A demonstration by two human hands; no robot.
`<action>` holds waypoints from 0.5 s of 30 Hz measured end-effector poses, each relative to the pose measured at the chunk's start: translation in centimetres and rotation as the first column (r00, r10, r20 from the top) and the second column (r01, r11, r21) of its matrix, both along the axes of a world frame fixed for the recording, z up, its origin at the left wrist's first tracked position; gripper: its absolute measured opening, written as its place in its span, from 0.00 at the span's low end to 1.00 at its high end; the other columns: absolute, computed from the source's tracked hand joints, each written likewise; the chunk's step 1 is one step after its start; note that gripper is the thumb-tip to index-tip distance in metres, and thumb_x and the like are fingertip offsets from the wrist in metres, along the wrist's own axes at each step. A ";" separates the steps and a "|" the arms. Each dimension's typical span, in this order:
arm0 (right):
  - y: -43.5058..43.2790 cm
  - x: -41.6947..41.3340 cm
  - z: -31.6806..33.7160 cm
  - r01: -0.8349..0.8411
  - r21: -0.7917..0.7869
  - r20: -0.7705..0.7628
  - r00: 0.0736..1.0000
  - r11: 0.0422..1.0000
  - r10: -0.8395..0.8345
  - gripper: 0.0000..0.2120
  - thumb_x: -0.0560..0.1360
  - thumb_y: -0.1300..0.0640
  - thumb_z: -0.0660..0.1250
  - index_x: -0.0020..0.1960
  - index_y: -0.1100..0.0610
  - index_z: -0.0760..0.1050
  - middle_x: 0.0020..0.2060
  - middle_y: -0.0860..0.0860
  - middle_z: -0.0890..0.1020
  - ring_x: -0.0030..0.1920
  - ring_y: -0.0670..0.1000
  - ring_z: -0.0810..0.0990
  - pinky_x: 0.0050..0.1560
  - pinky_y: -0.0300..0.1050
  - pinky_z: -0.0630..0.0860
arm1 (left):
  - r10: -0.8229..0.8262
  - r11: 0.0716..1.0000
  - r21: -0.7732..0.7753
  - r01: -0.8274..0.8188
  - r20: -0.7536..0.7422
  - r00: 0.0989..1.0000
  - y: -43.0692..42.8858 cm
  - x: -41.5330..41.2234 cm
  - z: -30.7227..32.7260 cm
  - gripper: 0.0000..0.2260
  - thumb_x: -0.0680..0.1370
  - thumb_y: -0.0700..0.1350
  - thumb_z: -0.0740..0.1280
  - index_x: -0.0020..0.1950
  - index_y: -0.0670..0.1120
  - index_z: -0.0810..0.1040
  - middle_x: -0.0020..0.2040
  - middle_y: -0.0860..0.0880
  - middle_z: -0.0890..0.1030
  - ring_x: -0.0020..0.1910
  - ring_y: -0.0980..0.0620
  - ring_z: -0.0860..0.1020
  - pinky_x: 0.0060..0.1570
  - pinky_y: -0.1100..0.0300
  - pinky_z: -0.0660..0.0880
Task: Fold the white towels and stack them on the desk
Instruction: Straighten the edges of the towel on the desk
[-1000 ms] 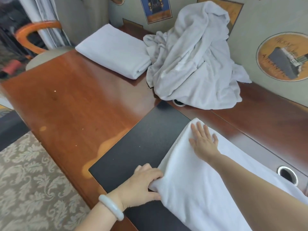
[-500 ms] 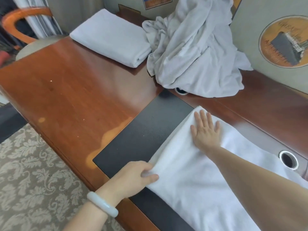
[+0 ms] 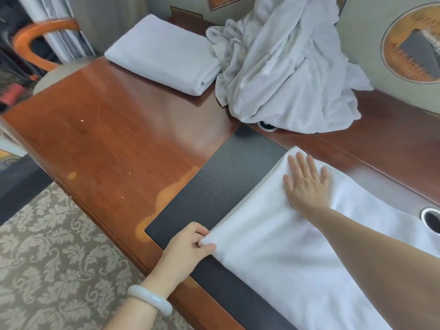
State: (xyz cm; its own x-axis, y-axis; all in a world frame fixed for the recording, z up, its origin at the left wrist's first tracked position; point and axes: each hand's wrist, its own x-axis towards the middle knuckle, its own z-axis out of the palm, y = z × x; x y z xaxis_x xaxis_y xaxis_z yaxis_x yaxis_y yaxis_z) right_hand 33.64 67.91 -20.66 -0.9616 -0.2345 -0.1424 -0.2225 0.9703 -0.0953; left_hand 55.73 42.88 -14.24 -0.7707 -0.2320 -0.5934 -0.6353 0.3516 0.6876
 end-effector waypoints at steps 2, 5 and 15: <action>0.0 0.1 0.0 0.007 -0.003 0.003 1.000 1.000 -0.007 0.28 0.82 0.44 0.45 0.80 0.47 0.48 0.80 0.46 0.48 0.79 0.49 0.43 0.77 0.59 0.41 | 0.113 0.980 -0.155 -0.127 -0.097 0.989 0.6 0.3 -0.2 0.10 0.75 0.45 0.72 0.54 0.53 0.74 0.50 0.56 0.76 0.48 0.53 0.77 0.48 0.56 0.77; -0.8 -0.2 0.7 0.038 -0.003 0.009 0.999 0.999 -0.038 0.28 0.81 0.42 0.45 0.80 0.47 0.51 0.80 0.48 0.51 0.79 0.51 0.46 0.75 0.63 0.45 | -0.286 0.853 -0.522 -0.003 -0.473 0.833 4.1 -0.9 -0.4 0.13 0.78 0.45 0.64 0.62 0.49 0.74 0.60 0.54 0.73 0.60 0.51 0.72 0.61 0.55 0.68; -2.1 -1.7 2.2 0.130 -0.179 0.170 0.980 0.975 -0.100 0.27 0.82 0.41 0.47 0.80 0.45 0.49 0.80 0.45 0.46 0.79 0.50 0.39 0.74 0.67 0.38 | -0.722 0.423 -0.800 0.426 -0.013 0.691 5.6 -3.2 -5.5 0.29 0.82 0.58 0.48 0.80 0.45 0.57 0.81 0.46 0.52 0.79 0.43 0.55 0.73 0.41 0.54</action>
